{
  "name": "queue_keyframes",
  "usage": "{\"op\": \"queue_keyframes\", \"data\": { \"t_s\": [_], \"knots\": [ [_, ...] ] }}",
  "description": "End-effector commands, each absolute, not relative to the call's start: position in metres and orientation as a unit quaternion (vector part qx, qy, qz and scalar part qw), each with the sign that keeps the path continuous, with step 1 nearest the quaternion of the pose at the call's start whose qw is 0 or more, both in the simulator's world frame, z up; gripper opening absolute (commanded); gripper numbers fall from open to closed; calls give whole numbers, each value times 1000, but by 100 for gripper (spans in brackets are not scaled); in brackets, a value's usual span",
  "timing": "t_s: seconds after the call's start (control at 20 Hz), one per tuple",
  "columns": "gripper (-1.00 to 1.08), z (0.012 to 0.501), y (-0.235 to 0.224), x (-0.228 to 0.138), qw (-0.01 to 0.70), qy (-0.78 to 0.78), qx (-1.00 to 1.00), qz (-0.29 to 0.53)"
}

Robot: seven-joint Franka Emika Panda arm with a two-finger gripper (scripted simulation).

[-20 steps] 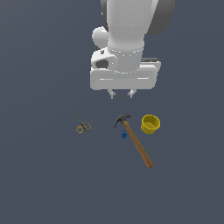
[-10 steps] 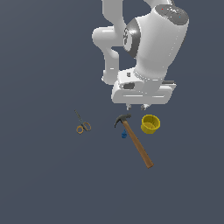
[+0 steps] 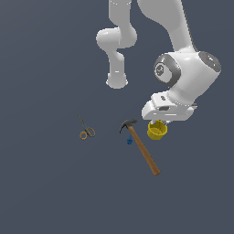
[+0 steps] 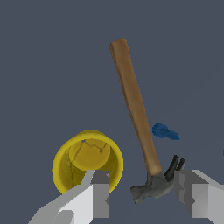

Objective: Pick up a designated object from a clutter of objects.

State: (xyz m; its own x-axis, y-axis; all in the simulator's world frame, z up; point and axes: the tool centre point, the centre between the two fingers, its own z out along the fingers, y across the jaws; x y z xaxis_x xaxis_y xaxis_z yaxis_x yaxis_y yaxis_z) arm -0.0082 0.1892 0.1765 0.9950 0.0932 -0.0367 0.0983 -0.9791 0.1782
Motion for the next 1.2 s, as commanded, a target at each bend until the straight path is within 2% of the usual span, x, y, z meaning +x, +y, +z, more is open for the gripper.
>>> {"op": "queue_keyframes", "data": {
  "t_s": [0.0, 0.55, 1.15],
  "knots": [
    [28, 155, 211, -17, 100, 55, 993, -15],
    [28, 101, 266, -49, 120, 75, 990, -16],
    [28, 83, 268, -54, 121, 78, 989, -17]
  ]
}}
